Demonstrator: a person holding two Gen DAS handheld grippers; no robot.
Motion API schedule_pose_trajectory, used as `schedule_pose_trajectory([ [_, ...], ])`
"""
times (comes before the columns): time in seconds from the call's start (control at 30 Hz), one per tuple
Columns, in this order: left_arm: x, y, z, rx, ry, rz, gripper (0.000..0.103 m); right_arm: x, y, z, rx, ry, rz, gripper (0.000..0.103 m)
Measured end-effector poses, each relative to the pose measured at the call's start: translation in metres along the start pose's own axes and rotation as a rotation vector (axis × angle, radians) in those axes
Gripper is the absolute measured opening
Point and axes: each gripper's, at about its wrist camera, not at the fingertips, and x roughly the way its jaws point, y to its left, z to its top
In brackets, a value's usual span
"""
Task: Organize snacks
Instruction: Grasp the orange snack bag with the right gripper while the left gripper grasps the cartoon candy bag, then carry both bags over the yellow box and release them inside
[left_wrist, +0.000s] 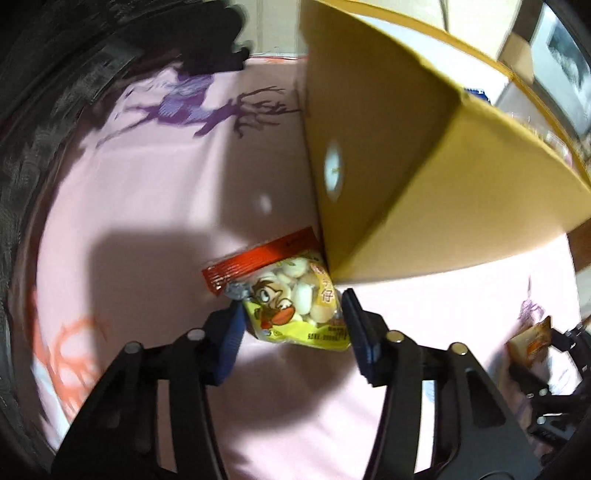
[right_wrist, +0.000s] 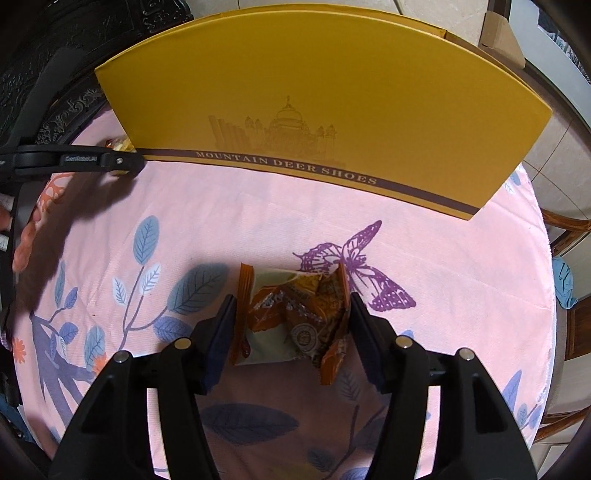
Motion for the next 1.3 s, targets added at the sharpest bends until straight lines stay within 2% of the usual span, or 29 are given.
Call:
schedule_pose_trajectory([
  [0.1, -0.007, -0.006, -0.018, 0.006, -0.015, 0.027, 0.048, 0.011, -0.037, 0.007, 0.011, 0.001, 0.002, 0.062],
  [0.17, -0.013, -0.006, -0.028, -0.050, -0.006, -0.013, 0.045, 0.008, -0.045, 0.006, 0.015, 0.001, -0.001, 0.062],
  [0.2, -0.016, -0.010, -0.034, -0.057, -0.001, -0.034, 0.040, 0.007, -0.046, 0.006, 0.015, 0.001, -0.003, 0.062],
  [0.33, -0.027, -0.061, -0.069, 0.048, 0.018, -0.072, 0.040, 0.006, -0.051, 0.006, 0.014, 0.006, 0.002, 0.062],
  [0.43, -0.031, -0.091, -0.085, 0.081, 0.025, -0.083, 0.040, 0.005, -0.052, 0.004, 0.014, 0.009, 0.001, 0.062],
  [0.63, -0.031, -0.112, -0.090, 0.117, 0.026, -0.024, 0.040, 0.004, -0.047, -0.002, -0.011, -0.005, -0.005, 0.062],
  [0.73, -0.031, -0.115, -0.093, 0.119, 0.013, -0.020, 0.040, 0.006, -0.045, -0.001, -0.033, 0.000, 0.012, 0.072],
  [0.8, -0.032, -0.116, -0.094, 0.116, 0.007, -0.023, 0.040, 0.006, -0.044, -0.001, -0.054, 0.009, 0.006, 0.072],
  [0.83, -0.035, -0.114, -0.096, 0.119, 0.004, -0.021, 0.040, 0.007, -0.044, 0.000, -0.048, 0.013, 0.011, 0.071],
  [0.87, -0.035, -0.115, -0.097, 0.123, -0.001, -0.016, 0.040, 0.007, -0.045, 0.000, -0.047, 0.011, 0.006, 0.064],
  [0.9, -0.035, -0.114, -0.097, 0.122, -0.004, -0.016, 0.039, 0.005, -0.046, 0.000, -0.040, 0.004, 0.000, 0.053],
  [1.13, -0.040, -0.113, -0.097, 0.100, -0.002, -0.026, 0.036, -0.008, -0.066, -0.006, 0.045, 0.018, 0.059, 0.048],
  [1.3, -0.058, -0.107, -0.092, 0.071, -0.024, -0.035, 0.036, -0.040, -0.071, -0.010, 0.047, -0.031, 0.077, 0.048],
])
